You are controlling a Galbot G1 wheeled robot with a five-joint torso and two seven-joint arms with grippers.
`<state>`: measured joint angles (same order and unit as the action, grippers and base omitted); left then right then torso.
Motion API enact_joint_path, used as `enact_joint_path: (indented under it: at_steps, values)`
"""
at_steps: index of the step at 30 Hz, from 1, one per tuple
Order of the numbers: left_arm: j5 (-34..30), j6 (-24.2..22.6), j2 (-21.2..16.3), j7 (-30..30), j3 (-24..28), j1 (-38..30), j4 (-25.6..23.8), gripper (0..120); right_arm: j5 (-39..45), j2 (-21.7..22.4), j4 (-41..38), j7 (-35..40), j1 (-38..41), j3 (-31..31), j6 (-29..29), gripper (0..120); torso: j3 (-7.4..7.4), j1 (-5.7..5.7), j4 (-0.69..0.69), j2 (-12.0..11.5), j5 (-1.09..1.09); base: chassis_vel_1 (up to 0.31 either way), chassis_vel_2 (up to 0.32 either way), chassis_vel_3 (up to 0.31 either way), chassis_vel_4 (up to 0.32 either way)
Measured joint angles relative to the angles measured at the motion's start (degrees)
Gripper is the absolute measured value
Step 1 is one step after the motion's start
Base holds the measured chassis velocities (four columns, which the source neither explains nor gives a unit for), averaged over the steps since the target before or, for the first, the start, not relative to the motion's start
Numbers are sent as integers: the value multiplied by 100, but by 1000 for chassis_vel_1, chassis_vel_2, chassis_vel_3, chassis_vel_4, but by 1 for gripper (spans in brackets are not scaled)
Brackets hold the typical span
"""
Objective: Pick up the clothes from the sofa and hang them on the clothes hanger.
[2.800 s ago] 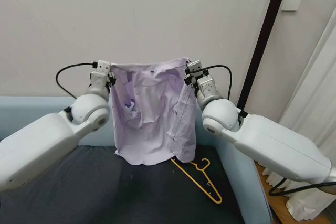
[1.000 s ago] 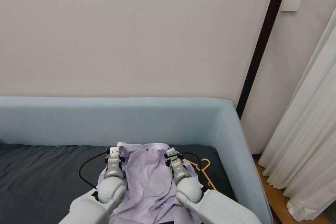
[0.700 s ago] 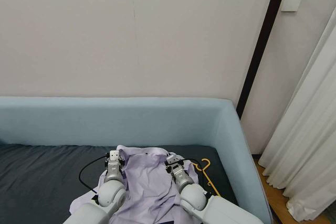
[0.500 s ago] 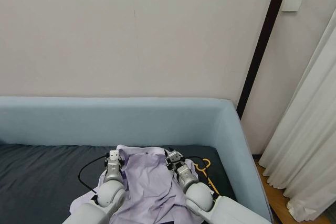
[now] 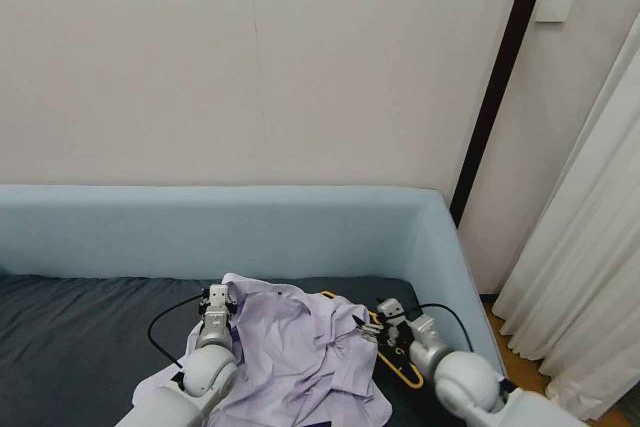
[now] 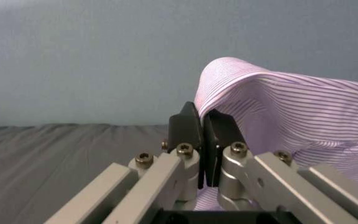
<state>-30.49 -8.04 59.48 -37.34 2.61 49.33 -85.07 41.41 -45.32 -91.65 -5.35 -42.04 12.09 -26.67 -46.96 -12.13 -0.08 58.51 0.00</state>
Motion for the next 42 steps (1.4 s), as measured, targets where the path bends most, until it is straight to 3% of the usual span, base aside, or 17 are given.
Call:
enact_joint_path:
  at_steps: [9,18,27,29,31,35,42]
  values:
    - [94,110,-37,80,-113,251,-150,0,-794,-787,2138,-1060,790,333,359,100,-1,-1,4,0,0,0,0,0,0]
    - [168,136,-23,98,-154,381,-227,0,-1077,-1358,3433,-1266,977,227,578,100,-1,-1,3,0,-1,0,0,0,0]
    - [280,148,-12,84,-237,541,-342,0,-1241,-1545,4104,-1406,1039,108,635,69,-1,0,1,0,-1,0,0,0,0]
    - [346,192,2,86,-252,565,-329,0,-1243,-1570,4145,-1435,1020,91,634,58,0,0,2,0,-1,0,0,0,0]
    - [359,203,6,86,-253,566,-317,0,-1242,-1576,4147,-1438,1013,87,634,57,0,0,2,0,0,0,0,0,0]
    - [374,215,-2,87,-254,566,-306,0,-1210,-1596,4150,-1439,988,81,628,36,-1,0,2,0,0,0,0,0,0]
    - [376,229,-18,95,-263,589,-318,0,-1132,-1614,4211,-1422,993,61,583,15,0,0,3,0,-1,0,0,0,0]
